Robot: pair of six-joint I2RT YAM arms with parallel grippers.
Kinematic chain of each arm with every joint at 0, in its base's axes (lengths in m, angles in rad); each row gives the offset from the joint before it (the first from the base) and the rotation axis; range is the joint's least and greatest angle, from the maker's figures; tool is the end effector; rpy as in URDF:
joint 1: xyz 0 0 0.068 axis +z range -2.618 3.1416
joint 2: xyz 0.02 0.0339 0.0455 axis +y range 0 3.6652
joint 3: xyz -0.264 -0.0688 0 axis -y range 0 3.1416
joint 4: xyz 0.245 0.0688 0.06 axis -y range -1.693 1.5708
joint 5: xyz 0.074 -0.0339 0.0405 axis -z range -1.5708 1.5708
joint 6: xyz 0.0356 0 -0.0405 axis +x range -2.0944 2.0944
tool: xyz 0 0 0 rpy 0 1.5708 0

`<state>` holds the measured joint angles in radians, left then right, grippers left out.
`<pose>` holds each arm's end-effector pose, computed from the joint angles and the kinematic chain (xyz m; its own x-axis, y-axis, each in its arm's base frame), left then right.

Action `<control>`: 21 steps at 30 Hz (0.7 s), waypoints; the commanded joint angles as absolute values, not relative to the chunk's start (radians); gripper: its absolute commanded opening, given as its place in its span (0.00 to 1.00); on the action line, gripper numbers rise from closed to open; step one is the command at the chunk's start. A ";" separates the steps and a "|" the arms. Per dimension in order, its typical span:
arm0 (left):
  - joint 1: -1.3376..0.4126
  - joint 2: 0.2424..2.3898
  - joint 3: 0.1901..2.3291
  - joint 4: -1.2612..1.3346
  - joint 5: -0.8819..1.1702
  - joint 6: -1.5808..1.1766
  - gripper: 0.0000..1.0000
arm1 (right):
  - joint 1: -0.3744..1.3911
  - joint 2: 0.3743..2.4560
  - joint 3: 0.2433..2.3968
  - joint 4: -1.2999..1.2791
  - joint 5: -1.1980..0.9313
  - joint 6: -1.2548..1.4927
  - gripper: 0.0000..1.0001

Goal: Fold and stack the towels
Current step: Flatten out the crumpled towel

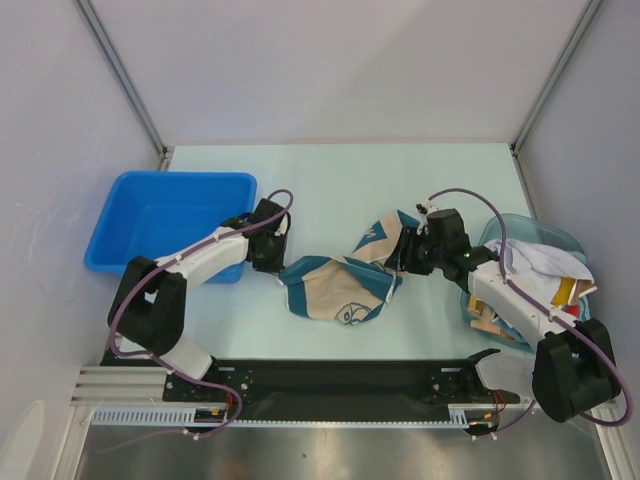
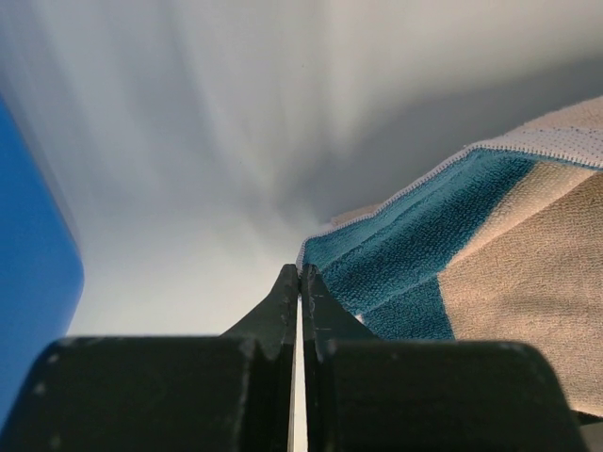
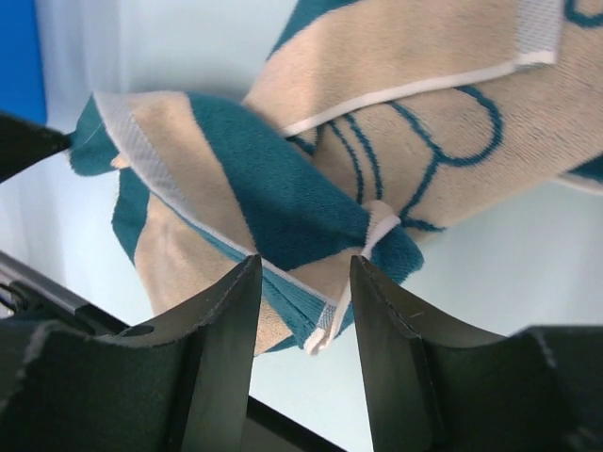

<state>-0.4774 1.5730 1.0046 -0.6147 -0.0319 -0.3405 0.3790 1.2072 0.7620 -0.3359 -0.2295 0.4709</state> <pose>0.2677 -0.1372 0.1947 -0.9249 0.1026 -0.3662 0.1482 0.9841 -0.0984 0.2295 0.1001 0.2324 -0.8145 0.1512 -0.5602 -0.1581 0.8711 0.4649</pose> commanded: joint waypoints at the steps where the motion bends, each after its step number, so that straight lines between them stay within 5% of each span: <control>1: -0.482 1.562 1.042 -0.604 -0.045 -0.345 0.00 | 0.362 1.206 0.742 -0.249 -0.354 0.405 0.48; 21: -0.483 1.563 1.042 -0.588 -0.023 -0.348 0.00 | 0.362 1.178 0.620 -0.204 -0.422 0.422 0.45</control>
<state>-0.4774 1.5730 1.0046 -0.6102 -0.0307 -0.3405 0.3626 1.2060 0.6247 -0.2550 -0.3832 0.4160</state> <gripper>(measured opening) 0.010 0.460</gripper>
